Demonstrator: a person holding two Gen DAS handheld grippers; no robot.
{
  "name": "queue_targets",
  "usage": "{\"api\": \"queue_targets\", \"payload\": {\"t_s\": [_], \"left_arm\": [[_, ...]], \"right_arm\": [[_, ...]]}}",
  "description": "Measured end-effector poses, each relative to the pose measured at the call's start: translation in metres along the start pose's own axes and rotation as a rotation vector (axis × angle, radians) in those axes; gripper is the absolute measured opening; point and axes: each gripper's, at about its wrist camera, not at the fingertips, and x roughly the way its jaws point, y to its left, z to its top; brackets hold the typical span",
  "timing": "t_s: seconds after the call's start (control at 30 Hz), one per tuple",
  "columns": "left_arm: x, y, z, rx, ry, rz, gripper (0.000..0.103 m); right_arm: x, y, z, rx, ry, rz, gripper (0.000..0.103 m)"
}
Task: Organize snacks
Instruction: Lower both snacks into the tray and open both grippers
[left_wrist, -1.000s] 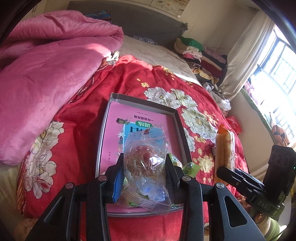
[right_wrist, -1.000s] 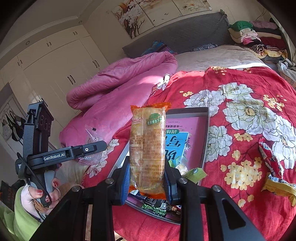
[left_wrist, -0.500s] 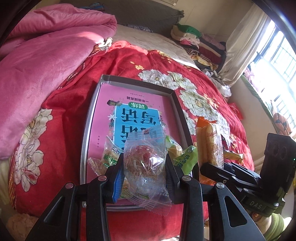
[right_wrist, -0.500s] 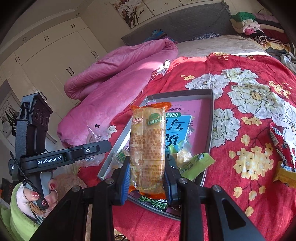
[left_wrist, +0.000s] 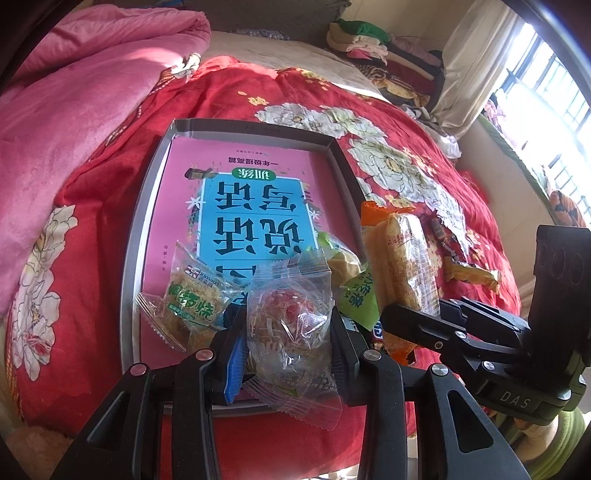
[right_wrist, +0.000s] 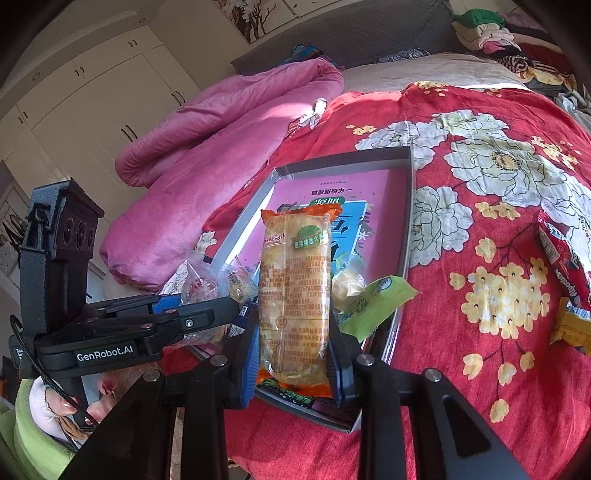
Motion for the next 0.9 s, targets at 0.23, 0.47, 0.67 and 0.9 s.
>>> {"api": "queue_targets", "payload": {"t_s": [0.23, 0.47, 0.67, 0.9], "left_arm": [[0.007, -0.004, -0.001, 0.017, 0.014, 0.011, 0.040], [0.015, -0.010, -0.002, 0.046, 0.033, 0.013, 0.041], [0.020, -0.008, -0.003, 0.044, 0.044, 0.015, 0.041], [0.021, -0.006, -0.003, 0.036, 0.050, 0.007, 0.041]], "right_arm": [[0.007, 0.001, -0.002, -0.008, 0.019, -0.001, 0.031], [0.014, 0.003, 0.000, -0.031, 0.030, -0.014, 0.031], [0.020, 0.004, -0.002, -0.053, 0.048, -0.025, 0.032], [0.022, 0.000, -0.003, -0.045, 0.045, -0.047, 0.034]]}}
